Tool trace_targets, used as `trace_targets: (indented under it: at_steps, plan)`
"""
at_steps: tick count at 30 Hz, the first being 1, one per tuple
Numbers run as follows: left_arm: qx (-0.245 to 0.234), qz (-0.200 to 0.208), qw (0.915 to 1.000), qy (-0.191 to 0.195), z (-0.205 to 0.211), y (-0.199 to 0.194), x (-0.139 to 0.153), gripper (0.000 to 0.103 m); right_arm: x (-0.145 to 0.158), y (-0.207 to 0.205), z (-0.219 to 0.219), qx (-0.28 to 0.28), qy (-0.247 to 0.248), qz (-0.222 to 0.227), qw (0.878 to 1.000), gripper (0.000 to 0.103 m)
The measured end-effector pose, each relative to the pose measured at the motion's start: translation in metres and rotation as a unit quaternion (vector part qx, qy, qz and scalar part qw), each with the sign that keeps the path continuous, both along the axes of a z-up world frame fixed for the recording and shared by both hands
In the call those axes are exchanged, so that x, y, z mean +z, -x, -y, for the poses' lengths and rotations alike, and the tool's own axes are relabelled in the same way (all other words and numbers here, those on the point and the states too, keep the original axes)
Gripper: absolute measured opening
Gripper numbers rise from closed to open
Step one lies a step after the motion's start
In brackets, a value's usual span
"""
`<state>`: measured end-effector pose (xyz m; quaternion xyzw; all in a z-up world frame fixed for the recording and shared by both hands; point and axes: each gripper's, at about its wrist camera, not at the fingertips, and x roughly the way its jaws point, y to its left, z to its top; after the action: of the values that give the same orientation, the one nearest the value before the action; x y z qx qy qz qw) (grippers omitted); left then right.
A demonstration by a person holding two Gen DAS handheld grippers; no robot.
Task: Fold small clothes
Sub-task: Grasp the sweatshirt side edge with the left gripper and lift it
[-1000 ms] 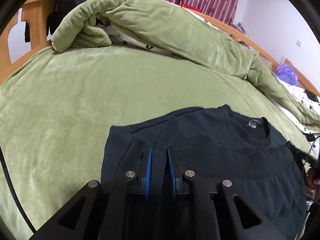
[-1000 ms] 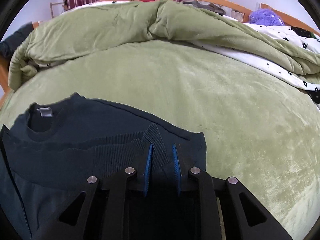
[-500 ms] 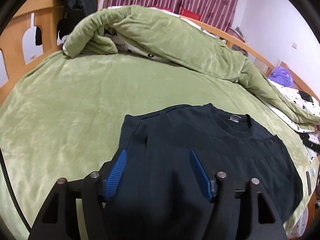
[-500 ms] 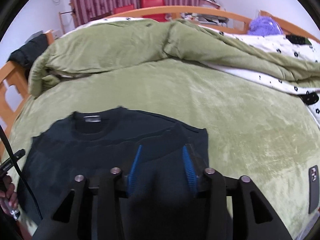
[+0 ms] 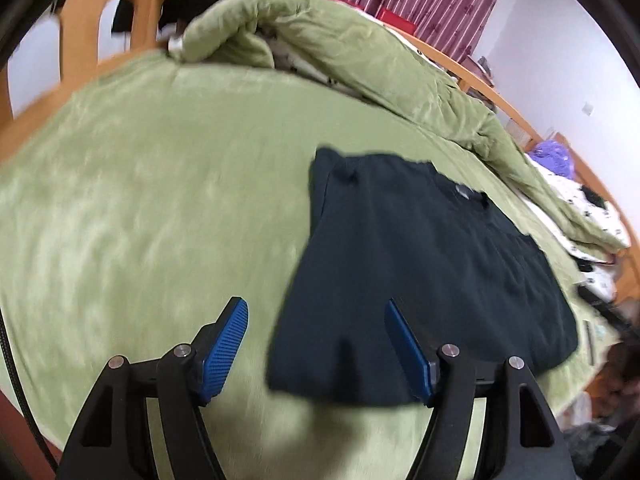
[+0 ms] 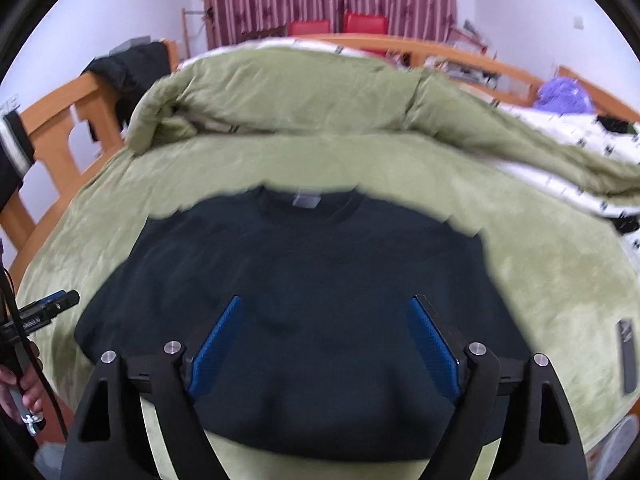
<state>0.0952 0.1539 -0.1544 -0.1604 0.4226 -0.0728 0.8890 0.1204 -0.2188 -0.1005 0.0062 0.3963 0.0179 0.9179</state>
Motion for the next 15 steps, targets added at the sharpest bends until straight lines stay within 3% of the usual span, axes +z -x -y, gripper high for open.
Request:
trace_targets:
  at_steps: [3, 8, 15]
  plan:
    - [-0.016, -0.016, 0.9989, 0.041, -0.011, 0.013, -0.018, 0.069, -0.040, 0.003, -0.016, 0.005, 0.002, -0.020, 1.000, 0.083]
    - [-0.042, -0.021, 0.9964, 0.070, -0.013, 0.021, -0.039, 0.069, -0.092, -0.004, -0.026, -0.013, 0.010, -0.053, 0.998, 0.083]
    - [-0.053, -0.018, 0.9914, 0.119, 0.000, 0.004, -0.052, 0.070, -0.097, 0.001, -0.028, -0.007, 0.020, -0.057, 0.998, 0.084]
